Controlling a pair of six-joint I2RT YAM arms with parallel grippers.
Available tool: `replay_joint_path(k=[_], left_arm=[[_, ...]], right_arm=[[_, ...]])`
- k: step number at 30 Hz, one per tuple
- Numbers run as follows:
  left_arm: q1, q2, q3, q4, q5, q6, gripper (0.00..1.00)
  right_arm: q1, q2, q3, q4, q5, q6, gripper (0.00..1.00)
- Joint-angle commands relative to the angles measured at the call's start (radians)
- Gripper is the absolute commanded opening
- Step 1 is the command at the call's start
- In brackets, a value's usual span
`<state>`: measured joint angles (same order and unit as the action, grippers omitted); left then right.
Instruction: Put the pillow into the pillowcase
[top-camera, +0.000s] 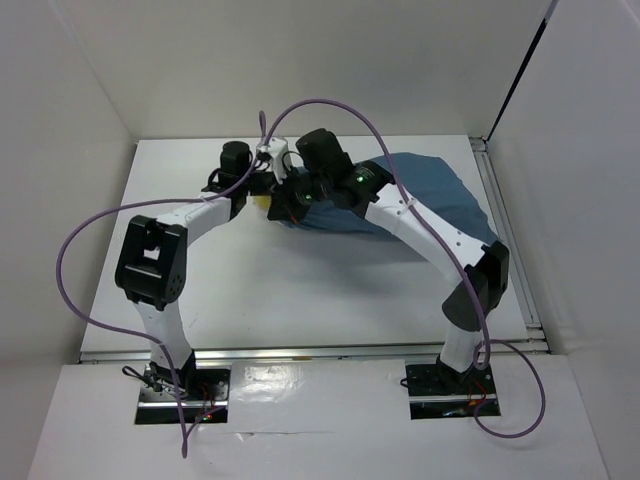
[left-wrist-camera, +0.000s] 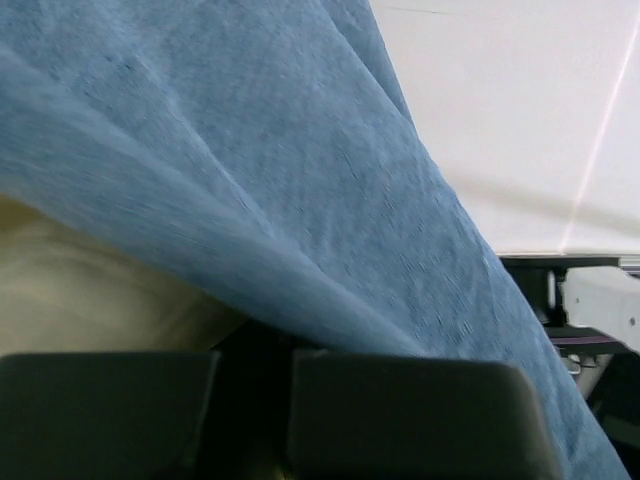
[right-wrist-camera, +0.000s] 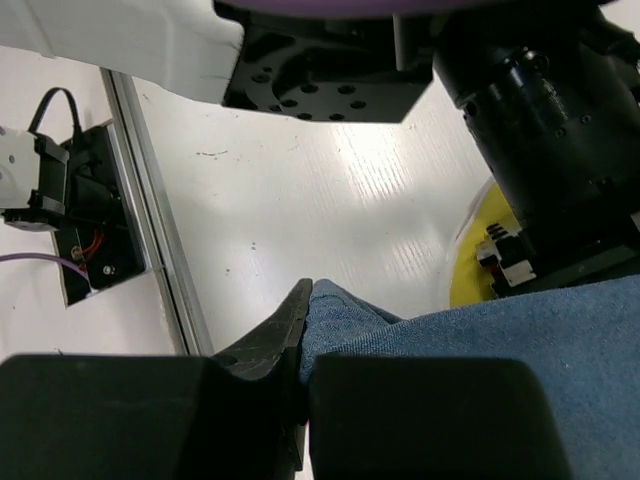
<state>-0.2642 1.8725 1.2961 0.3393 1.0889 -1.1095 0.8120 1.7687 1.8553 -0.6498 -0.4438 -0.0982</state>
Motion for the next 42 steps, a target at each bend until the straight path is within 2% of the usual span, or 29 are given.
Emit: replay_joint_path(k=[1, 5, 9, 15, 19, 24, 25, 26, 27, 28, 32, 37, 42], left_arm=[[-0.070, 0.112, 0.006, 0.035, -0.101, -0.029, 0.00], [-0.118, 0.122, 0.015, 0.093, -0.101, -0.076, 0.00], [-0.159, 0.131, 0.015, 0.135, -0.112, -0.104, 0.00], [-0.170, 0.152, 0.037, 0.161, -0.112, -0.148, 0.00], [-0.170, 0.152, 0.026, 0.158, -0.112, -0.145, 0.00], [-0.158, 0.102, -0.017, 0.093, -0.130, -0.081, 0.00], [-0.158, 0.102, -0.026, 0.080, -0.142, -0.072, 0.00], [-0.146, 0.090, -0.037, 0.079, -0.142, -0.072, 0.00], [-0.136, 0.079, -0.037, 0.066, -0.142, -0.059, 0.00], [-0.119, 0.079, -0.037, 0.050, -0.152, -0.043, 0.00], [-0.073, 0.048, -0.011, -0.052, -0.184, 0.045, 0.00], [-0.001, 0.025, -0.011, -0.127, -0.202, 0.122, 0.00], [0.066, 0.005, -0.020, -0.186, -0.251, 0.178, 0.00]], right_arm=[[0.064, -0.068, 0.085, 0.337, -0.213, 0.048, 0.00], [0.064, 0.026, 0.166, 0.381, -0.231, 0.060, 0.00], [0.064, 0.161, 0.316, 0.424, -0.275, 0.127, 0.00], [0.073, 0.311, 0.499, 0.463, -0.325, 0.210, 0.00], [0.093, 0.311, 0.503, 0.472, -0.335, 0.210, 0.00], [0.093, 0.229, 0.400, 0.441, -0.306, 0.176, 0.01], [0.093, 0.189, 0.359, 0.426, -0.296, 0.164, 0.06], [0.093, 0.166, 0.337, 0.415, -0.264, 0.164, 0.16], [0.093, 0.143, 0.314, 0.406, -0.241, 0.155, 0.27], [0.093, 0.088, 0.256, 0.395, -0.218, 0.146, 0.42], [0.093, -0.049, 0.115, 0.351, -0.080, 0.083, 0.58], [0.073, -0.158, 0.016, 0.247, 0.097, 0.051, 0.63], [0.064, -0.270, -0.117, 0.231, 0.284, -0.020, 0.63]])
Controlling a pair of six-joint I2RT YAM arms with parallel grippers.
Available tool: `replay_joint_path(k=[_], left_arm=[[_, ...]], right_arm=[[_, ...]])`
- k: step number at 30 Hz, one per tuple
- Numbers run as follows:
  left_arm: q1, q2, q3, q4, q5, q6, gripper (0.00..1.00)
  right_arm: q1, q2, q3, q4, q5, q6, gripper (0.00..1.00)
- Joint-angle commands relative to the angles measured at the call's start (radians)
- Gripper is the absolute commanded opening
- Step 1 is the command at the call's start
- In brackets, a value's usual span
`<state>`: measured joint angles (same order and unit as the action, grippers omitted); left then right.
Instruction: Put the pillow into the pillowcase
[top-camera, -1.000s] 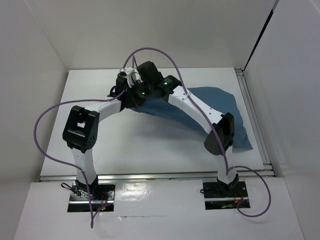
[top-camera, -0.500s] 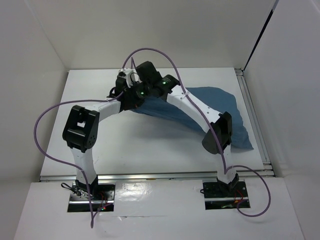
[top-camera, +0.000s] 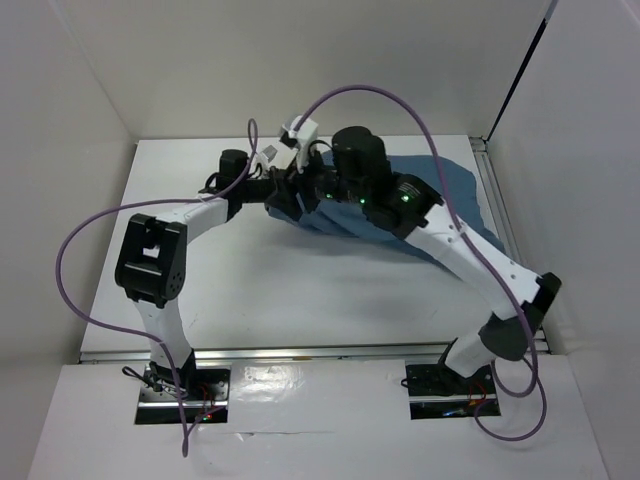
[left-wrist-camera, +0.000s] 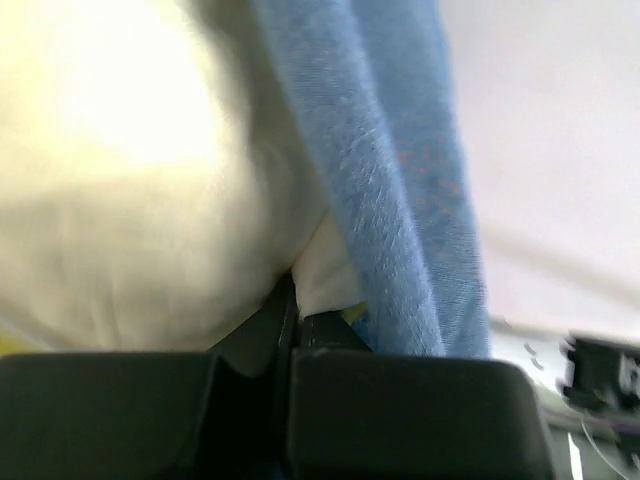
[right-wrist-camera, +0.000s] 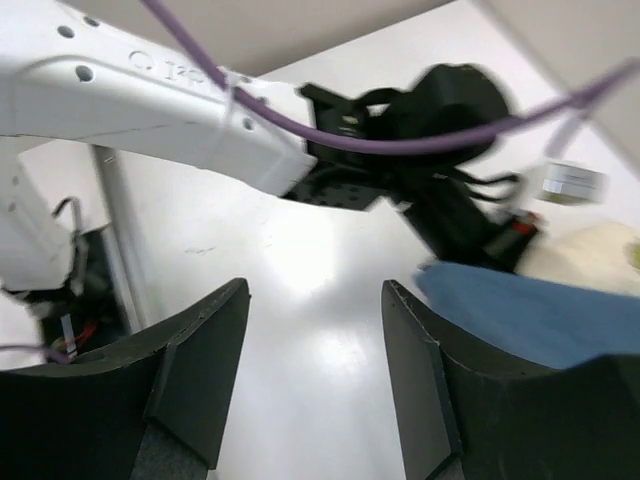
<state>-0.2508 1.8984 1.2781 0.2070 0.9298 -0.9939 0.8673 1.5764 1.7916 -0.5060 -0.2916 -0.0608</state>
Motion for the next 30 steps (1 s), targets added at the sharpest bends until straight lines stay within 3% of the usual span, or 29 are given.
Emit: replay_joint_path(k=[1, 4, 8, 9, 10, 11, 15, 19, 20, 25, 30], left_arm=[[0.053, -0.030, 0.010, -0.095, -0.101, 0.099, 0.00], [0.076, -0.039, 0.033, -0.158, -0.123, 0.159, 0.00], [0.076, -0.070, 0.044, -0.253, -0.138, 0.288, 0.02], [0.062, -0.081, 0.059, -0.274, -0.138, 0.317, 0.07], [0.053, -0.081, 0.073, -0.300, -0.106, 0.395, 0.19], [0.030, -0.081, 0.090, -0.338, -0.106, 0.438, 0.25], [-0.036, -0.128, 0.171, -0.526, -0.175, 0.622, 0.42], [-0.123, -0.163, 0.256, -0.696, -0.426, 0.754, 0.54], [-0.142, -0.192, 0.256, -0.711, -0.566, 0.773, 0.54], [-0.261, -0.297, 0.237, -0.667, -0.906, 0.899, 0.54], [-0.406, -0.320, 0.147, -0.548, -1.360, 1.092, 0.54]], right_arm=[[0.009, -0.087, -0.070, 0.096, 0.217, -0.071, 0.63], [-0.014, -0.107, -0.133, 0.155, 0.397, -0.093, 0.63], [-0.152, -0.053, -0.121, 0.112, 0.414, -0.009, 0.59], [-0.181, -0.023, -0.094, 0.077, 0.395, 0.013, 0.58], [-0.209, -0.003, -0.075, 0.051, 0.341, 0.035, 0.58], [-0.258, 0.020, -0.051, 0.023, 0.313, 0.074, 0.58], [-0.344, 0.124, 0.051, -0.066, 0.181, 0.128, 0.56], [-0.367, 0.149, 0.072, -0.086, 0.114, 0.153, 0.55], [-0.367, 0.158, 0.072, -0.086, 0.102, 0.153, 0.54], [-0.367, 0.168, 0.072, -0.086, 0.065, 0.153, 0.42], [-0.376, 0.177, 0.081, -0.095, 0.016, 0.153, 0.31]])
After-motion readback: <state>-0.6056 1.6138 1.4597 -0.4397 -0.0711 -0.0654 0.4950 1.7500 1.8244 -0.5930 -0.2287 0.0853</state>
